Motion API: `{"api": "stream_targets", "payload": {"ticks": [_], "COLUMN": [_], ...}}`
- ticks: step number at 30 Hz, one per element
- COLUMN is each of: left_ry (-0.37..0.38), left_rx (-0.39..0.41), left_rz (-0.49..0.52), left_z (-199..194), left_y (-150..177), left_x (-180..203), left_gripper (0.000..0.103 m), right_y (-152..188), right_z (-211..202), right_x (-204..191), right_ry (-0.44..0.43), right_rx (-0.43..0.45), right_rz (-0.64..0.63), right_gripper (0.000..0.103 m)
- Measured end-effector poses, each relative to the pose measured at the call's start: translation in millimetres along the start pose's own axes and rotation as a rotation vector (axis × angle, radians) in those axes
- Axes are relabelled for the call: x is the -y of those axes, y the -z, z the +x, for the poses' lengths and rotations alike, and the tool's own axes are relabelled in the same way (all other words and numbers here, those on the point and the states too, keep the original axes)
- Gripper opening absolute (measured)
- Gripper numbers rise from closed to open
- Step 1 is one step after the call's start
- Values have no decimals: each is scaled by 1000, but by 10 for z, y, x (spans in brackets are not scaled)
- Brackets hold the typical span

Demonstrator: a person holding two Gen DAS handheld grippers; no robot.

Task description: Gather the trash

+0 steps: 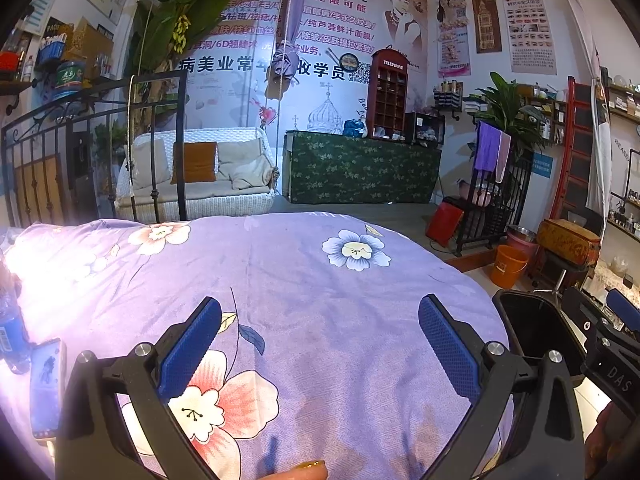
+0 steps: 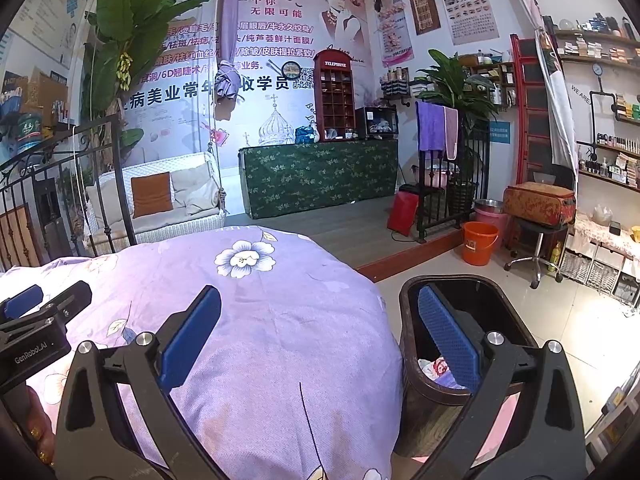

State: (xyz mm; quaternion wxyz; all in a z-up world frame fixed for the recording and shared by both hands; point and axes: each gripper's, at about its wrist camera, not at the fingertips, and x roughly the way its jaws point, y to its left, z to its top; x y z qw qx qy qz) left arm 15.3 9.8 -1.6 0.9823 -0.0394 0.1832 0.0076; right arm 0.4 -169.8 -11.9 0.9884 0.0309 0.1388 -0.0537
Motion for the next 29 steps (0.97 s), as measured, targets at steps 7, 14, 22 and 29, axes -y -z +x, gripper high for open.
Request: {"api": "stream_targets", "payload": {"ticks": [7, 14, 22, 29], "left_ry": [1, 3, 5, 7], "left_rx": [-1, -5, 0, -13], "left_rz": [1, 4, 10, 6], "left_z": [5, 7, 8, 11], "left_y": [-2, -7, -24, -26], "left_x": [1, -11, -6, -26], "left_gripper": [97, 97, 97, 97], "right_y": [13, 28, 63, 87], "right_z": [7, 6, 25, 36], "right_x": [4, 20, 30, 45], "right_ry": [2, 1, 1, 0], "right_rx": [-1, -2, -5, -8], "right_rz": [2, 4, 7, 9], "right_gripper": [97, 97, 97, 97]}}
